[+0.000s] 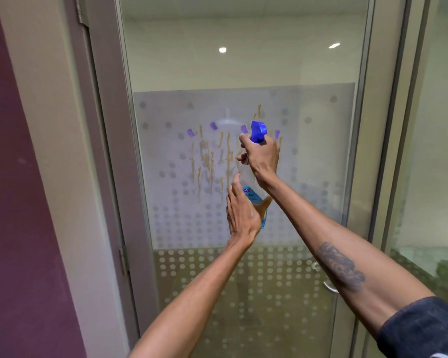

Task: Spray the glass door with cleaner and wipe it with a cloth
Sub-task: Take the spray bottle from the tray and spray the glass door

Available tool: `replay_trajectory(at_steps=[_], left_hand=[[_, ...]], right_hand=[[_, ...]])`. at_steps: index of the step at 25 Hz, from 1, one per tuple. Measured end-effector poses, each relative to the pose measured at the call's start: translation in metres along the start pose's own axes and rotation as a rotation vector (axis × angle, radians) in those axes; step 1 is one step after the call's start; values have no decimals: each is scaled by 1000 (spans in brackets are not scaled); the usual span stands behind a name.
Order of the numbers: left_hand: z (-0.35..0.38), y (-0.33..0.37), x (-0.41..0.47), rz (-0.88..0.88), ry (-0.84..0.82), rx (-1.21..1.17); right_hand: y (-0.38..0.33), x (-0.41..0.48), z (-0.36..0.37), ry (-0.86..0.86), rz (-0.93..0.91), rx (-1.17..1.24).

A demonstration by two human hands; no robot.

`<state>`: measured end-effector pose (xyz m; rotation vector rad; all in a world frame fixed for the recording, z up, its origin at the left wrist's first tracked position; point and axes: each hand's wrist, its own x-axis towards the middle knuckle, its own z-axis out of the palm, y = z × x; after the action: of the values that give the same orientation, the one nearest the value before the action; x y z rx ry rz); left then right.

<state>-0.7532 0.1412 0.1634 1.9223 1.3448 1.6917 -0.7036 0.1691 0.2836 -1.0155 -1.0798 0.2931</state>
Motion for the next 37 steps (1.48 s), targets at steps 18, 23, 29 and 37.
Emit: replay_trajectory(at_steps=[18, 23, 29, 37], left_hand=[[-98, -73, 25, -26, 79, 27], [-93, -76, 25, 14, 28, 20], [-65, -59, 19, 15, -45, -18], [-18, -24, 6, 21, -89, -49]], right_hand=[[-22, -51, 118, -66, -70, -73], [-17, -51, 108, -14, -59, -70], [-9, -38, 73, 62, -7, -87], [-2, -15, 22, 103, 20, -159]])
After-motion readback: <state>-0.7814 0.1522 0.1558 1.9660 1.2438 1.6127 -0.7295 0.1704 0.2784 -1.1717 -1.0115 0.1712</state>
